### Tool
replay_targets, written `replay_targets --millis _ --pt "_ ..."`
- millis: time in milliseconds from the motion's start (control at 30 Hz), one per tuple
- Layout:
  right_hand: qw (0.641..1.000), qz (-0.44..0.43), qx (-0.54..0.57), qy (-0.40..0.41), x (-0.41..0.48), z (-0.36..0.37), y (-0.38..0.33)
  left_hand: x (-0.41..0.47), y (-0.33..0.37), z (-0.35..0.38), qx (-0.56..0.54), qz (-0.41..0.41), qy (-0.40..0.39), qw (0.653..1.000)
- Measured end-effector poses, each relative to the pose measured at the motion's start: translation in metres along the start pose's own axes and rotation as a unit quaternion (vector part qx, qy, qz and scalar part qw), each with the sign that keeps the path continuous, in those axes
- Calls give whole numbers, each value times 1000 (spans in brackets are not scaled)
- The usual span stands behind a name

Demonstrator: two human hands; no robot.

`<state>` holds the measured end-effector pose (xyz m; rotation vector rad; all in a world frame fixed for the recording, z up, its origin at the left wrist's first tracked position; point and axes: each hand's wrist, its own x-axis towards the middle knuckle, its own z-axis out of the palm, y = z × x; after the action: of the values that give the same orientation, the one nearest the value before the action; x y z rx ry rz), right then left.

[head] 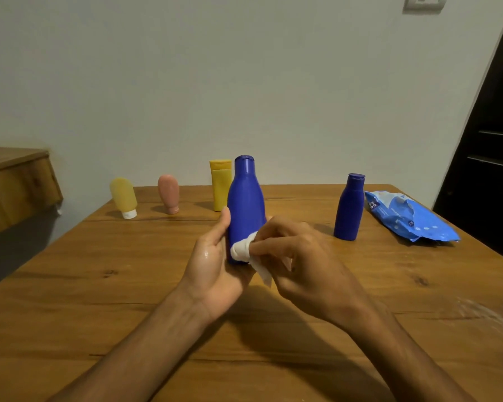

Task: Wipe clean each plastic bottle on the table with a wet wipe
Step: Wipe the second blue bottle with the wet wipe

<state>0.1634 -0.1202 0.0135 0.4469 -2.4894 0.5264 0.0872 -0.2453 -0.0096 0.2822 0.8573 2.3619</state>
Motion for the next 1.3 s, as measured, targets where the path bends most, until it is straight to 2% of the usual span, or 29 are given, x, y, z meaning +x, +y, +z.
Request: replay_targets --millis 100,300,433,533,733,867,933,1167,1300 --pt "1000 18 13 16 0 -1 5 -2 -2 1 8 -9 -22 1000" --pt "981 14 47 187 1 3 11 -2 -8 -1 57 -14 -58 997" --pt "965 43 52 252 2 2 16 -4 -13 1 62 -25 -60 996" --pt "971 37 56 230 3 1 13 -4 -13 3 48 -19 -49 997" --pt "993 26 58 104 2 5 10 -3 -1 3 -11 -2 1 1000" --pt "996 25 64 54 3 4 9 -2 4 0 -16 3 -6 1000" --pt "994 26 71 77 3 3 8 -2 1 0 -7 4 -18 1000" --pt "969 46 55 238 2 7 16 -2 -13 -4 71 -25 -64 995" --pt "969 40 62 234 1 9 15 -2 -12 -4 66 -29 -79 994"
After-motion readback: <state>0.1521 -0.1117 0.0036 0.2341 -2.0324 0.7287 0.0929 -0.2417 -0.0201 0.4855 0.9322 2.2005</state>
